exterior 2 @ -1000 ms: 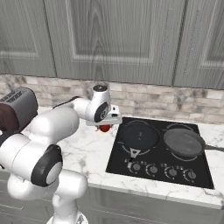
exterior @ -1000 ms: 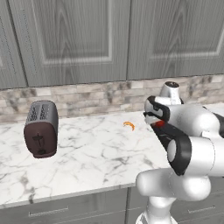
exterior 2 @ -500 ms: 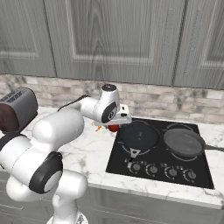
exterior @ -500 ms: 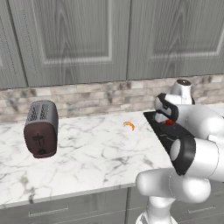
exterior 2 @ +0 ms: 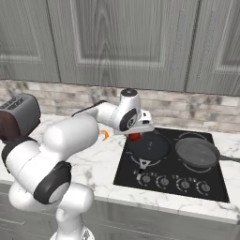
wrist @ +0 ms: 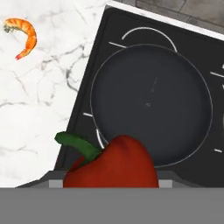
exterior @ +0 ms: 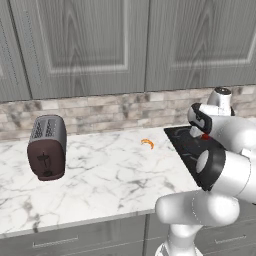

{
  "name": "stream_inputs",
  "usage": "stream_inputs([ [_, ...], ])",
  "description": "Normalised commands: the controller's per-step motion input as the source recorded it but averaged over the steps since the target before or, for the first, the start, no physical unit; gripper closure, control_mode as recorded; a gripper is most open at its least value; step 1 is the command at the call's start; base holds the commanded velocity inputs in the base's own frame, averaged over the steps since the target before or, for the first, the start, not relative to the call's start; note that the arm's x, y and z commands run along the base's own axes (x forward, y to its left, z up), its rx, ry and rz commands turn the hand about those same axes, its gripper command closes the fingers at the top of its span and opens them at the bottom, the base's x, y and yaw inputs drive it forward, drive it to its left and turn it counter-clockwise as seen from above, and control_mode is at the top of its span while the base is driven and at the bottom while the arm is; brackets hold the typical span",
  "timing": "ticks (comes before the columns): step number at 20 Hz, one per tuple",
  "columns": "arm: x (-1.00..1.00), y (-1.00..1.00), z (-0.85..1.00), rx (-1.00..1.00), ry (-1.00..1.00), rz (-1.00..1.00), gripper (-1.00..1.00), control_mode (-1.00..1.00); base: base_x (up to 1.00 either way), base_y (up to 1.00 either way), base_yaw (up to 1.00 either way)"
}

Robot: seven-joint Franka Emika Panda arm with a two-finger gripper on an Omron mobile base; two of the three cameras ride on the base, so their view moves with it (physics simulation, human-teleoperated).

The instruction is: Place both pans onto different burners. Then place the bell pepper and the shrimp on different pans.

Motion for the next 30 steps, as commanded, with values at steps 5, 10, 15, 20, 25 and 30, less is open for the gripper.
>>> stream_inputs([
  [5, -0.05, -0.51, 0.09, -0.01, 0.0, 0.0, 1.0, -1.0, 0.0, 0.0, 0.0],
  [10, -0.22, -0.43, 0.0, 0.0, 0.0, 0.0, 1.0, -1.0, 0.0, 0.0, 0.0],
  [15, -0.13, -0.41, 0.0, 0.0, 0.0, 0.0, 1.0, -1.0, 0.0, 0.0, 0.0],
  [20, -0.07, -0.44, 0.0, 0.0, 0.0, 0.0, 1.0, -1.0, 0.0, 0.0, 0.0],
  [25, -0.01, -0.45, 0.0, 0.0, 0.0, 0.0, 1.0, -1.0, 0.0, 0.0, 0.0],
  [30, 0.0, -0.44, 0.0, 0.0, 0.0, 0.0, 1.0, -1.0, 0.0, 0.0, 0.0],
])
